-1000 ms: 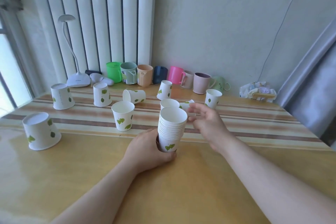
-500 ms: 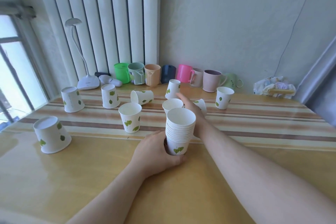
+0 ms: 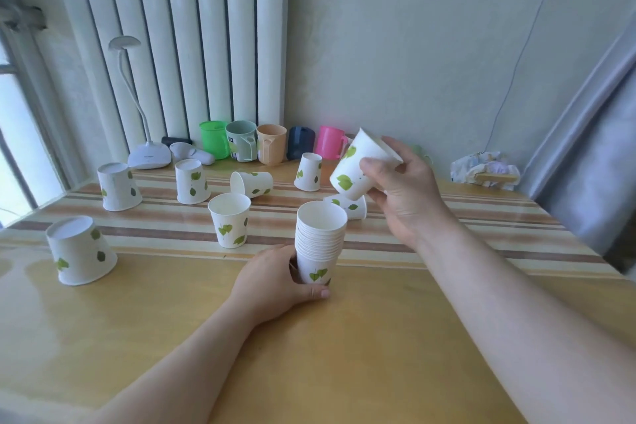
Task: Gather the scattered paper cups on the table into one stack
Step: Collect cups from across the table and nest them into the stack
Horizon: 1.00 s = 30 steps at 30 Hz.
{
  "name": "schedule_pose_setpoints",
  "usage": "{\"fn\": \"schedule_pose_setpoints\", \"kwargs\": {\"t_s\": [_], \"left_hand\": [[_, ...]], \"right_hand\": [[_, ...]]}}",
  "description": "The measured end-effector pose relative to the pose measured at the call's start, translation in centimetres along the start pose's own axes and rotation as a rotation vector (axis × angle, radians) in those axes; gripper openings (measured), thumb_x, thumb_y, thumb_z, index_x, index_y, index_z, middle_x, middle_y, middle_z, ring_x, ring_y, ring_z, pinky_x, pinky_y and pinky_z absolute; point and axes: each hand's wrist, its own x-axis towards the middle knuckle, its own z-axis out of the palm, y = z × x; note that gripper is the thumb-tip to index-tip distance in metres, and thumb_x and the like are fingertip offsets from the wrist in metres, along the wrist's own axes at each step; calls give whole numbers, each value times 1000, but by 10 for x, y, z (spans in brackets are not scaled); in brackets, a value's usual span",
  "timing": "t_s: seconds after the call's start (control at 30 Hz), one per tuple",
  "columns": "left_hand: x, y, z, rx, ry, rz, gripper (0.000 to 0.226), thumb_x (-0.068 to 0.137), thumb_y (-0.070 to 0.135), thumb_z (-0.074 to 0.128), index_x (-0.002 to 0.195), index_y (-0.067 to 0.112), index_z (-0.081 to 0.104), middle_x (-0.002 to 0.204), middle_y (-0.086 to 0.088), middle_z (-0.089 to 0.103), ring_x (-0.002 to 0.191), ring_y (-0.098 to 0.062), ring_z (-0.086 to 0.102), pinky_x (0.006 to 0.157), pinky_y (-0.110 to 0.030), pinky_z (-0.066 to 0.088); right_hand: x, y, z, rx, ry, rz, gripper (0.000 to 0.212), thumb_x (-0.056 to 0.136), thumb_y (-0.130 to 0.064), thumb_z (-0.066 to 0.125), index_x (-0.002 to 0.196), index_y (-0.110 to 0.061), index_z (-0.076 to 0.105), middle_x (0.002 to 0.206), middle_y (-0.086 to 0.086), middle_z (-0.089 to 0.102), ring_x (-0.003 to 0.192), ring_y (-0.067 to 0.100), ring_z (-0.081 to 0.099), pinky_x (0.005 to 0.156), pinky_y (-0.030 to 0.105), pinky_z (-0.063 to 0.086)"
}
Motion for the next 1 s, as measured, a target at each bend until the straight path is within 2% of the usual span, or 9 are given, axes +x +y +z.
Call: {"fn": "schedule_pose_setpoints", "kwargs": {"t_s": [0.17,0.27,0.37,0.47,0.57,0.63,0.7,0.87,1.0], "left_hand": [[-3,2,-1,9,8,4,51,54,89,79,77,50,56,83,28,63,81,8,56,61,-19,38],[-5,4,-2,25,13,13,47,57,87,77,79,50,57,85,28,63,82,9,56,61,-18,37],[-7,4,-1,19,26,14,42,62,82,73,82,48,59,87,27,65,85,9,57,63,-18,40],[-7,3,-1,12,32,6,40,64,80,71,84,46,60,86,27,66,84,8,58,63,-20,41],[-6,2,-2,11,30,-6,39,65,78,72,83,46,59,85,26,65,84,6,59,62,-20,41],[-5,2,-1,4,18,-8,37,64,77,72,82,48,57,85,25,66,84,6,59,62,-20,41],[-4,1,0,-3,17,-11,37,64,77,72,83,49,57,85,24,67,84,6,60,62,-20,41],[0,-2,4,2,41,-26,51,62,80,70,96,42,65,87,25,68,86,5,61,64,-22,46],[2,-4,5,-13,46,-26,51,60,81,71,93,43,65,84,26,69,85,5,61,64,-23,46]], "right_hand": [[-26,-2,24,-307,-109,-24,73,70,-17,89,139,-26,67,124,3,77,118,27,72,100,50,62],[-37,5,28,-483,-133,-59,63,69,-25,89,119,-57,68,120,-11,77,117,12,69,101,44,60],[-41,13,22,-460,-178,2,78,72,-25,93,140,-46,61,124,-13,75,120,7,66,99,45,62],[-44,19,10,-421,-192,75,104,67,-49,94,159,-37,46,135,-13,67,123,4,63,84,29,62],[-37,28,-4,-381,-58,147,89,71,-69,77,150,-34,56,130,-13,68,117,5,67,93,30,56],[-25,43,-16,-387,101,193,60,85,-54,74,139,-31,63,121,-10,69,115,11,68,102,41,55],[-14,60,-29,-454,216,261,45,93,-28,75,137,-26,64,117,-5,69,110,18,70,94,40,56],[12,101,-44,-494,286,468,64,90,-16,67,152,-25,53,103,2,65,83,22,61,101,49,58],[33,114,-38,-458,266,491,45,94,-15,62,138,-26,63,73,2,61,59,21,50,61,31,53]]}}
